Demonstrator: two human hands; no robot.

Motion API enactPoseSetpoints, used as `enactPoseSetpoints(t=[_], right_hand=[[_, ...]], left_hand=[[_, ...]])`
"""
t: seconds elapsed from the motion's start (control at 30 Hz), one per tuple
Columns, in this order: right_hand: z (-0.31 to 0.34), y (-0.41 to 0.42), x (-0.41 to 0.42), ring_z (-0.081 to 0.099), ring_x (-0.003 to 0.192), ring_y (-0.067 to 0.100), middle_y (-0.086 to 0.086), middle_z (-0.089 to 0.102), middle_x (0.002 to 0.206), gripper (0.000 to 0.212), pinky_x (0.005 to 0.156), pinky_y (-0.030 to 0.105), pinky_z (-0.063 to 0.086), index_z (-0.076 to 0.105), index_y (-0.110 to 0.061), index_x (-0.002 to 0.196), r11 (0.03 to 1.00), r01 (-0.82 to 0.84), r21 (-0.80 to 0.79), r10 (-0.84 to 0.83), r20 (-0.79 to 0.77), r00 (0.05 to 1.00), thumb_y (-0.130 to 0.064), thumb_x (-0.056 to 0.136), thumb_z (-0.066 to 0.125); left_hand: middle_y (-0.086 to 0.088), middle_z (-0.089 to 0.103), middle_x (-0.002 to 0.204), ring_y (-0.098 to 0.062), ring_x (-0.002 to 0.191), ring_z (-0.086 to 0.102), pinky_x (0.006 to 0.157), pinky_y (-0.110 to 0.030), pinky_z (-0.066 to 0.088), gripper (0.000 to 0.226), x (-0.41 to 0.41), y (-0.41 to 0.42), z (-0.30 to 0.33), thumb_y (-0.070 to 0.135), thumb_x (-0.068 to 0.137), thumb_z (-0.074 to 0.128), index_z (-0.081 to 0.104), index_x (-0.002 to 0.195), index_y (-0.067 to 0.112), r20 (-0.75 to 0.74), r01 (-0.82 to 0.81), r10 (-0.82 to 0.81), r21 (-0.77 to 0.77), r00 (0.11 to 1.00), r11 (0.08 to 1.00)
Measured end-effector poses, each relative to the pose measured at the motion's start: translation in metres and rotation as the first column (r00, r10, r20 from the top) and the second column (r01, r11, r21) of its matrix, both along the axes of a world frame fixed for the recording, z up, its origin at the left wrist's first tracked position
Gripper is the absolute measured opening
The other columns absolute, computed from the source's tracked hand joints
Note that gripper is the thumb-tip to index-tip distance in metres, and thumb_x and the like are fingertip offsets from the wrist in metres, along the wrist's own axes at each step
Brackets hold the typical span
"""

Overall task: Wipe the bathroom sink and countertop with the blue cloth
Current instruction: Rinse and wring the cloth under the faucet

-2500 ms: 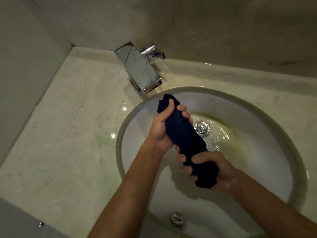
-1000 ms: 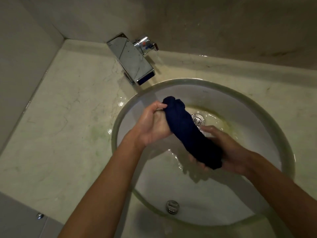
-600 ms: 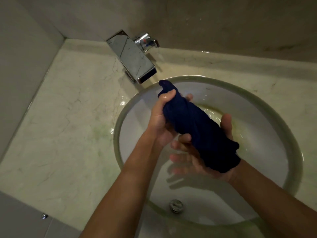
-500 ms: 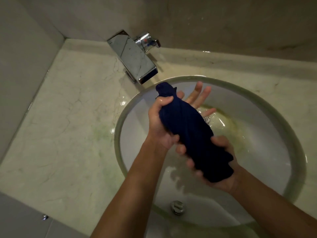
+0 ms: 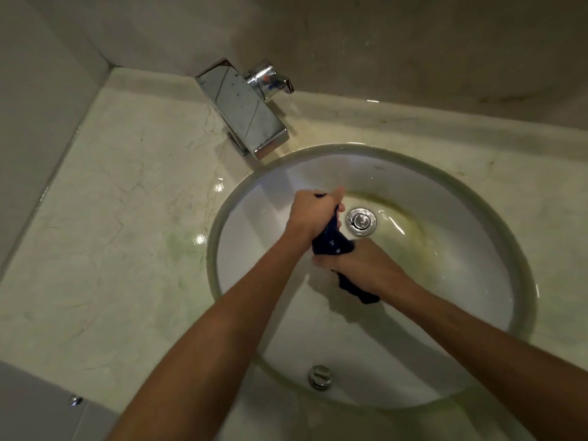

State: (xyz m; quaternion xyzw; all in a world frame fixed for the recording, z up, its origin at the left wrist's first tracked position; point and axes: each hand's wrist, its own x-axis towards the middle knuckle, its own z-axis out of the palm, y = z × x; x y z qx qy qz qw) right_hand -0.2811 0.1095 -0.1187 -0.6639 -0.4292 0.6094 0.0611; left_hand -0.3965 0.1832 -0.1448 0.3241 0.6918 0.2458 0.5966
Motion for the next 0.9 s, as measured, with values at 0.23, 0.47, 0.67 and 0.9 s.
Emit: enactPoseSetpoints(t=[0.23,0.47,0.67,0.9], right_hand=[[-0.036,0.002,-0.001,0.065,0.059,0.021,0.001,0.070,0.067,0.036,0.063,0.034,0.058,0.058,-0.022,0.066,0.868,-0.451,0.206,0.312,0.480,0.820,-0.051,0.086,0.058],[-0.034,0.009,0.013,0.058,0.069,0.021,-0.006,0.055,0.074,0.025,0.061,0.029,0.041,0.054,-0.025,0.088,0.757,-0.615,0.220,0.406,0.580,0.706,-0.045,0.080,0.066],[-0.036,0.009,0.022,0.056,0.074,0.023,-0.002,0.060,0.085,0.035,0.065,0.031,0.041,0.058,-0.021,0.105,0.726,-0.659,0.198,0.419,0.632,0.652,-0.045,0.081,0.067],[0.000,0.012,0.049,0.057,0.049,0.012,-0.003,0.065,0.064,0.036,0.048,0.024,0.045,0.066,-0.015,0.099,0.967,-0.251,0.053,0.252,-0.005,0.968,-0.040,0.078,0.083]], left_hand=[[-0.007,0.059,0.079,-0.027,0.072,0.060,0.066,-0.031,0.045,0.013,0.021,0.000,-0.027,0.017,0.087,0.063,0.058,0.081,0.007,-0.486,0.301,-0.306,-0.090,0.819,0.949],[-0.018,0.069,0.107,-0.033,0.086,0.061,0.071,-0.032,0.045,0.026,0.030,0.005,-0.032,0.019,0.089,0.061,0.046,0.069,0.011,-0.488,0.329,-0.337,-0.107,0.805,0.938],[-0.015,0.065,0.109,-0.035,0.100,0.064,0.075,-0.031,0.044,0.020,0.040,0.006,-0.028,0.019,0.090,0.063,0.049,0.077,0.012,-0.501,0.372,-0.378,-0.117,0.779,0.921],[-0.006,0.062,0.071,-0.022,0.065,0.060,0.061,-0.027,0.049,0.024,0.020,0.009,-0.006,0.030,0.091,0.072,0.066,0.080,0.009,-0.024,0.145,-0.148,-0.096,0.989,0.985]])
